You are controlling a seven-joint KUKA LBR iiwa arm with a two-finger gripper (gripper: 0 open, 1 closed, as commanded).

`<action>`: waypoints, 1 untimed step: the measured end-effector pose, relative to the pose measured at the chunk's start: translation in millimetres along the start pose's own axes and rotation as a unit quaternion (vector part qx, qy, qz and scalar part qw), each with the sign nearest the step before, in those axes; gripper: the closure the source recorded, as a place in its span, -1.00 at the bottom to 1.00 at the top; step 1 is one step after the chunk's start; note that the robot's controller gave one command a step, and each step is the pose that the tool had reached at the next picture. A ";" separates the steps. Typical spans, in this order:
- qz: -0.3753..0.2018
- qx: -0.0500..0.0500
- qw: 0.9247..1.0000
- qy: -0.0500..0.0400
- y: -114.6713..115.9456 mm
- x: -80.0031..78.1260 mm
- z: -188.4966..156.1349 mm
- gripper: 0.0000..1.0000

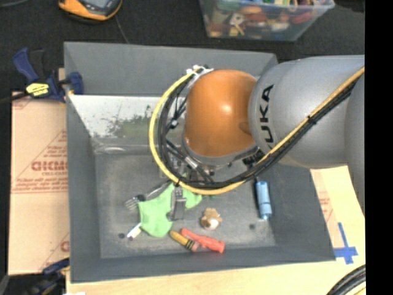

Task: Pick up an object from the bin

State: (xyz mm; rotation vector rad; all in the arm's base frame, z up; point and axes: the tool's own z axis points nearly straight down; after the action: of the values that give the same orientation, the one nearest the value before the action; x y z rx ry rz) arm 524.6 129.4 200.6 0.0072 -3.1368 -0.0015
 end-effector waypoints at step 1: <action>0.002 -0.001 1.000 -0.004 -0.6 -1.8 -3.5 -1.00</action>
Offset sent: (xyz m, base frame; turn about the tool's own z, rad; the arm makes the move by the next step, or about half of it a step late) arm 0.0677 -0.0376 -0.1306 -0.3612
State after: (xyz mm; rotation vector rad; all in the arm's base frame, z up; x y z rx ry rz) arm 526.5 128.9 204.0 0.0007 -3.1441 -0.0035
